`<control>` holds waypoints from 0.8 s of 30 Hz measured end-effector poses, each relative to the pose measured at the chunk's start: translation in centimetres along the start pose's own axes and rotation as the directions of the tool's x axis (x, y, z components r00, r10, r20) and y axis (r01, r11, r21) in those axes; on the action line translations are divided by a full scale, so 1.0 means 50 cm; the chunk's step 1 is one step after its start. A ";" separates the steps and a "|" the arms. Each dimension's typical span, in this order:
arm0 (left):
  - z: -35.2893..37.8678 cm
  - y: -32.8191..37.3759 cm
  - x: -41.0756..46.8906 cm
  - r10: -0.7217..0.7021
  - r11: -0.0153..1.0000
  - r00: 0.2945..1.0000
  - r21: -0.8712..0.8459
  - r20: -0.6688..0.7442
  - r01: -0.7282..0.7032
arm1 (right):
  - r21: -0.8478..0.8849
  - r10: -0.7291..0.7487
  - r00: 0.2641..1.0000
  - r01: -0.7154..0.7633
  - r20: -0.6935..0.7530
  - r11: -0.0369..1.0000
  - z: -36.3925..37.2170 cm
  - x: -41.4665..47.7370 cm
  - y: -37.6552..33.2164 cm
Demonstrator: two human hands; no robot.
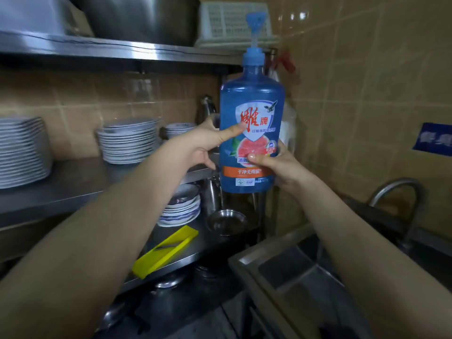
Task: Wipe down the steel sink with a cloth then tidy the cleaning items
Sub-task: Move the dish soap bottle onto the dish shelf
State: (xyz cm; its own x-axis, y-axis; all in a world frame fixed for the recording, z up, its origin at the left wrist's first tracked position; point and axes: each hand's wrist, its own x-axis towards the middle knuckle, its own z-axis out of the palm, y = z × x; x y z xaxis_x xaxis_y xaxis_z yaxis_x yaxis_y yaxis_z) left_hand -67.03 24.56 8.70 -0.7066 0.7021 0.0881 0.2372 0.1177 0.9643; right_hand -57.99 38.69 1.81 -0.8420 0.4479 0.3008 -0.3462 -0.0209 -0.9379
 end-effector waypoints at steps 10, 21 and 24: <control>-0.192 -0.032 -0.054 -0.033 0.999 0.986 0.029 -0.165 0.038 | 0.034 0.031 0.976 -0.039 0.213 0.999 0.194 0.084 0.042; -0.274 -0.110 0.099 -0.087 0.996 0.965 0.016 -0.248 0.093 | 0.014 0.110 0.951 -0.119 0.291 0.993 0.227 0.266 0.138; -0.284 -0.127 0.177 -0.081 0.995 0.970 0.031 -0.230 0.090 | 0.022 0.118 0.949 -0.130 0.293 0.991 0.214 0.339 0.171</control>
State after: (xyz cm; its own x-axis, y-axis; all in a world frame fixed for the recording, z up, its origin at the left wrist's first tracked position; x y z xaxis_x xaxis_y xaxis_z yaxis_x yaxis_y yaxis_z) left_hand -84.27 20.05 6.90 -0.8576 0.5103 0.0648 0.1929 0.2021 0.9602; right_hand -79.66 36.56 0.74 -0.9611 0.1601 0.2253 -0.2426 -0.0987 -0.9651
